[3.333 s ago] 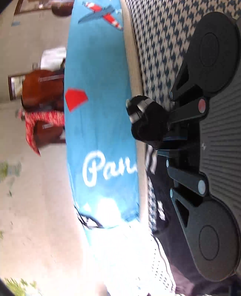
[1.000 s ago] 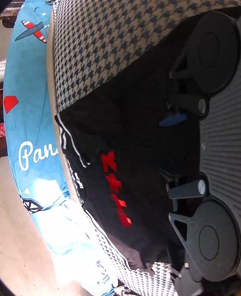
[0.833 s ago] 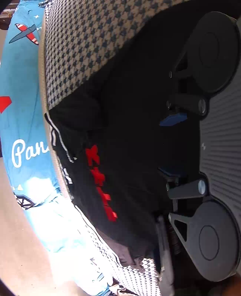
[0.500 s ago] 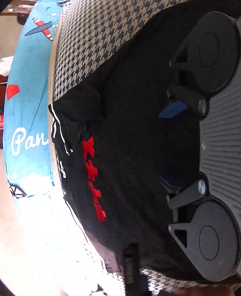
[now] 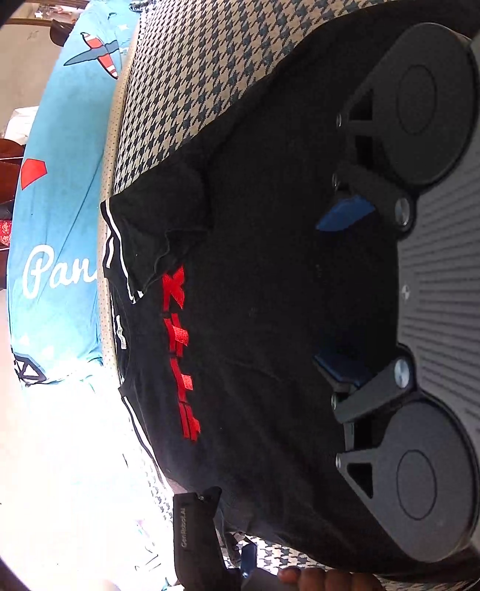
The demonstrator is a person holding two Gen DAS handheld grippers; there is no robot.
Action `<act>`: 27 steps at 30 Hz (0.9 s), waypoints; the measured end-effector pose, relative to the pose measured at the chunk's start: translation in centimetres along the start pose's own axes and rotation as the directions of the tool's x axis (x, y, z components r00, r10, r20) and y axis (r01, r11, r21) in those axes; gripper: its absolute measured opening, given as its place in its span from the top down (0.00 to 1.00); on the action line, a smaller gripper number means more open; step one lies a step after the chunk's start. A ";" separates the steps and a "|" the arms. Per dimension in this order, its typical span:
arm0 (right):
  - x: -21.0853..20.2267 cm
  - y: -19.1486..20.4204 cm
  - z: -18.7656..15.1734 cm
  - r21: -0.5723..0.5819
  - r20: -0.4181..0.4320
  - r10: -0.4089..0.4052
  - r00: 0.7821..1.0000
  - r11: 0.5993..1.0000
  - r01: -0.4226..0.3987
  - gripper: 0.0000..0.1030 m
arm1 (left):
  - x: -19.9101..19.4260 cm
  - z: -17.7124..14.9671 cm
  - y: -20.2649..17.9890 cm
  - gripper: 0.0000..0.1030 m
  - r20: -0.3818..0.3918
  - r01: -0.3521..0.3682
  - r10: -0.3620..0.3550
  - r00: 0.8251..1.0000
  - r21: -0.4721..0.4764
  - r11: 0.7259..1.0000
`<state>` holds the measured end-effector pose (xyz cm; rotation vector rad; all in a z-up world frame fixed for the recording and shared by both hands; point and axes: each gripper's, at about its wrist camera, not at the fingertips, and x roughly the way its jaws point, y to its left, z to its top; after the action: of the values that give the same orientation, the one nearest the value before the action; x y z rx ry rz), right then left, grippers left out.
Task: Fold clothes
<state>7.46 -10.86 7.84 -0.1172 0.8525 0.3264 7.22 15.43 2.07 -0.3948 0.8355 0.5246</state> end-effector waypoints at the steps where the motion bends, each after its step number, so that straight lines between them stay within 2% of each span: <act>1: 0.0 0.0 0.0 -0.001 0.000 -0.001 1.000 1.000 0.001 0.28 | 0.1 0.0 0.0 0.00 0.005 -0.006 0.006 1.000 -0.003 1.000; 9: 0.1 0.1 0.0 -0.002 0.000 -0.001 1.000 1.000 0.001 0.25 | 0.8 0.4 -0.1 0.01 0.055 -0.036 0.038 0.998 -0.030 0.999; 11: 0.1 0.1 0.0 -0.002 0.001 0.000 1.000 1.000 0.000 0.25 | 0.7 0.6 0.0 0.10 0.075 -0.039 0.042 0.996 -0.043 0.998; 17: 0.2 0.1 0.0 -0.007 0.002 0.002 1.000 1.000 -0.002 0.25 | 0.7 1.1 0.8 0.26 0.111 -0.039 0.052 0.993 -0.110 0.993; 25: 0.4 0.1 0.0 -0.010 0.003 0.003 1.000 1.000 -0.003 0.24 | 1.1 1.5 1.1 0.25 0.131 -0.078 0.100 0.986 -0.167 0.983; 27: 0.4 0.2 0.0 -0.009 0.003 0.002 1.000 1.000 -0.002 0.24 | 1.1 1.6 1.1 0.30 0.139 -0.090 0.114 0.984 -0.169 0.982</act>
<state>7.64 -10.60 7.54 -0.1238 0.8480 0.3326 8.19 17.47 2.05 -0.4577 0.6744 0.7115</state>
